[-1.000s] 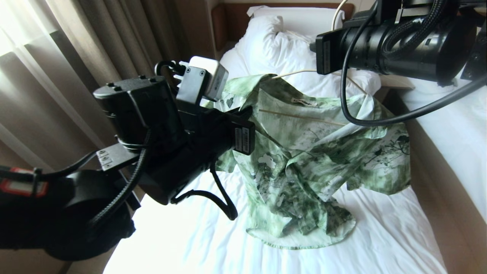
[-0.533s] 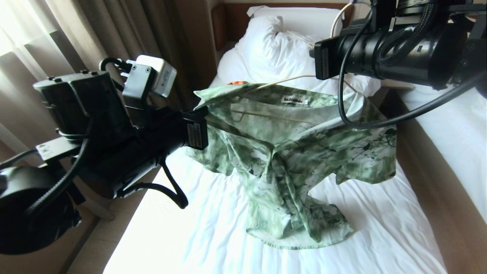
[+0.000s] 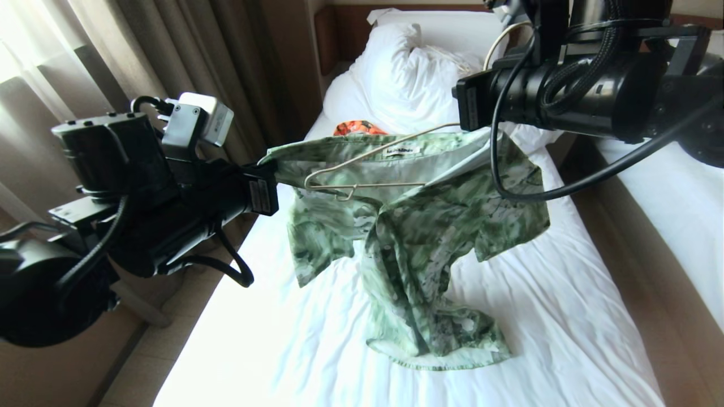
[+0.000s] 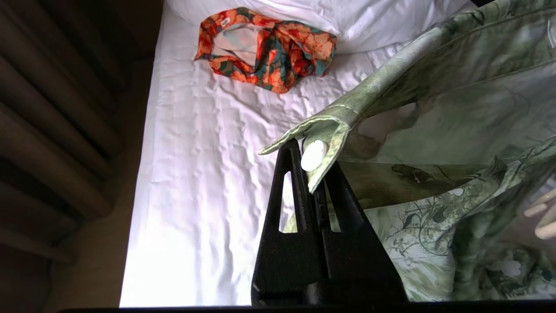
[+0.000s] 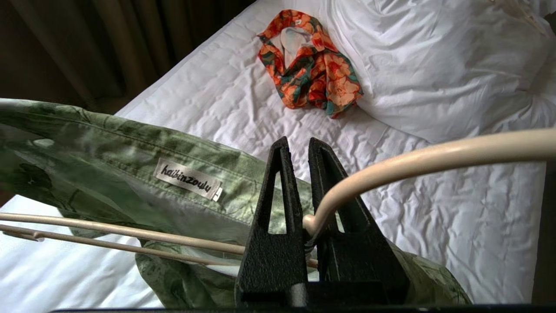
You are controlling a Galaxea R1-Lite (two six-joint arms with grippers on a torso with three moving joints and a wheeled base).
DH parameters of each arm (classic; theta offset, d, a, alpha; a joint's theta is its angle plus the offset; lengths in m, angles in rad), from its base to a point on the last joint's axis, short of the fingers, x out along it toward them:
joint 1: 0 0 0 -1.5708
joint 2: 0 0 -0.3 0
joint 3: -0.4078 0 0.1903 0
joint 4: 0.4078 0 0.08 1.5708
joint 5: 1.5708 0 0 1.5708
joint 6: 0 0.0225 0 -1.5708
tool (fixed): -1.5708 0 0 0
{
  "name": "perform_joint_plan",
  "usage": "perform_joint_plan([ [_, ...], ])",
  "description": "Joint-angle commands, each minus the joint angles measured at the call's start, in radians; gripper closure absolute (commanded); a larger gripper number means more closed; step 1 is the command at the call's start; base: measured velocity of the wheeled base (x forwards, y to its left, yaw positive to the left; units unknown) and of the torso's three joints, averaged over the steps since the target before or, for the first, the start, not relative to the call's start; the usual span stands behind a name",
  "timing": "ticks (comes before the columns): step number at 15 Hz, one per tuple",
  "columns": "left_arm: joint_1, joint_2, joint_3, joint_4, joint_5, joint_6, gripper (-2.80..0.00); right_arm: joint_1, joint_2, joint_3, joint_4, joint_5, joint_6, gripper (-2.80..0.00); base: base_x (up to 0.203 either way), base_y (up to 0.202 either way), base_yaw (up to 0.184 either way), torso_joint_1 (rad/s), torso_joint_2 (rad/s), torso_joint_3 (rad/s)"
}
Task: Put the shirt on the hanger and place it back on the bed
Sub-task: Take the clothes hanger out of the clothes
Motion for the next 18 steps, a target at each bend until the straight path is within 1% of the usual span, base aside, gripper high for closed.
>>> perform_joint_plan([
  [1, 0.003, 0.039, 0.003, -0.007, -0.001, -0.002, 0.00, 0.001, 0.016, -0.001, -0.001, -0.001, -0.001, 0.00, 0.000, 0.000, 0.000, 0.000, 0.00, 0.000],
  [4, 0.010, 0.060, 0.003, -0.016, -0.003, -0.005, 0.00, 0.000, 0.040, -0.010, -0.003, 0.000, -0.002, 0.00, 0.000, 0.000, 0.000, 0.000, 0.00, 0.000],
  [5, 0.011, 0.066, 0.003, -0.021, -0.007, -0.005, -2.80, 0.000, 0.047, -0.010, -0.003, 0.000, -0.001, 0.00, 0.000, 0.000, 0.000, 0.000, 0.00, 0.000],
  [8, 0.017, 0.068, 0.018, -0.049, -0.050, -0.006, -2.80, -0.002, 0.070, -0.009, -0.046, -0.001, -0.001, 0.00, 0.000, 0.000, 0.000, 0.000, 0.00, 0.000],
  [11, 0.020, 0.059, 0.051, -0.060, -0.058, -0.008, -2.80, -0.002, 0.082, -0.009, -0.051, -0.001, -0.001, 0.00, 0.000, 0.000, 0.000, 0.000, 0.00, 0.000],
  [13, 0.021, 0.048, 0.112, -0.066, -0.072, -0.024, -2.80, -0.002, 0.094, 0.000, -0.051, -0.001, 0.004, 0.00, 0.000, 0.000, 0.000, 0.000, 0.00, 0.000],
  [14, 0.023, 0.038, 0.146, -0.076, -0.073, -0.039, 0.00, -0.003, 0.096, 0.012, -0.051, -0.002, 0.006, 0.00, 0.000, 0.000, 0.000, 0.000, 0.00, 0.000],
  [16, 0.043, 0.021, 0.228, -0.131, -0.074, -0.049, 0.00, -0.007, 0.098, 0.046, -0.054, -0.002, 0.057, 0.00, 0.000, 0.000, 0.000, 0.000, 0.00, 0.000],
  [18, 0.076, 0.003, 0.334, -0.197, -0.074, -0.052, 0.00, -0.022, 0.104, 0.075, -0.055, -0.001, 0.091, 0.00, 0.000, 0.000, 0.000, 0.000, 0.00, 0.000],
])
